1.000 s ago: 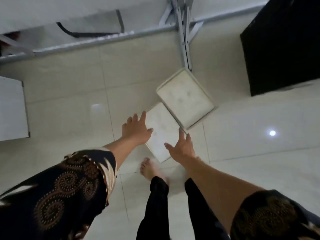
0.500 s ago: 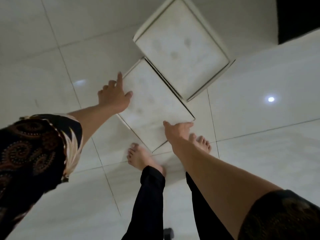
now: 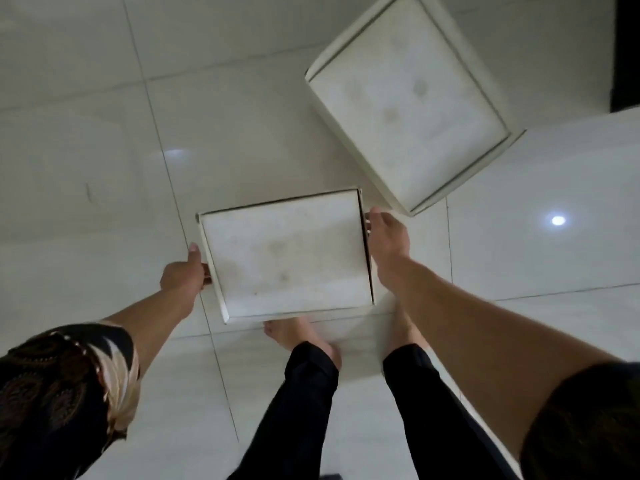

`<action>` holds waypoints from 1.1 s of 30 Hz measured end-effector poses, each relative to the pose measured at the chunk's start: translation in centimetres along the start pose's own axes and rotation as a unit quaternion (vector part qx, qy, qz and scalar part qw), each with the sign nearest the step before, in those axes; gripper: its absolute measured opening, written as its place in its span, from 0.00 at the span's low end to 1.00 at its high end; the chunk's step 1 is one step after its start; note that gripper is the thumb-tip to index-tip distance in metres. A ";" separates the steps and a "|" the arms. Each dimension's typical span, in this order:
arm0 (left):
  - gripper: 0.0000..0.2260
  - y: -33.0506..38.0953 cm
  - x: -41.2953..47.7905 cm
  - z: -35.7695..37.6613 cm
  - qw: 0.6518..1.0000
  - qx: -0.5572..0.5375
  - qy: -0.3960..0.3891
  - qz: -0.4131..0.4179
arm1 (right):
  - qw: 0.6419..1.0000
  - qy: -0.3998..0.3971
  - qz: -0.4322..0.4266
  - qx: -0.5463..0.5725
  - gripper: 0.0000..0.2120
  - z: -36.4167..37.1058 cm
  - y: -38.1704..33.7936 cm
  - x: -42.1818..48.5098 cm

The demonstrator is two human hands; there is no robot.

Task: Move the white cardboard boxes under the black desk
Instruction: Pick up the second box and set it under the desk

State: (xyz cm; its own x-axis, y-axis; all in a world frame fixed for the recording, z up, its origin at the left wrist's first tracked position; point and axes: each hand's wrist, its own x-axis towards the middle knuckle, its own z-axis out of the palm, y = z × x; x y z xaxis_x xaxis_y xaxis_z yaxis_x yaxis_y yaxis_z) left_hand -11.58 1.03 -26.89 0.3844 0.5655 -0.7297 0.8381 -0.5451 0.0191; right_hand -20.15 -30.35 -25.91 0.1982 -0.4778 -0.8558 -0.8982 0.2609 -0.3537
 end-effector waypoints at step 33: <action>0.24 1.1 -29.9 -21.9 0.911 -0.263 -0.310 0.075 | 0.953 -0.271 -0.002 0.136 0.39 -17.0 -9.5 -26.5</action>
State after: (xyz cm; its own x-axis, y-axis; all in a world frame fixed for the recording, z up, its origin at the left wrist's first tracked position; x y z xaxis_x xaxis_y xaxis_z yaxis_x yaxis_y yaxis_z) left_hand -13.62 -2.91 9.92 0.3547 -0.0370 -0.9342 0.9261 -0.1230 0.3565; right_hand -23.47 -34.41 6.54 0.4414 0.0044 -0.8973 -0.7769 0.5022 -0.3797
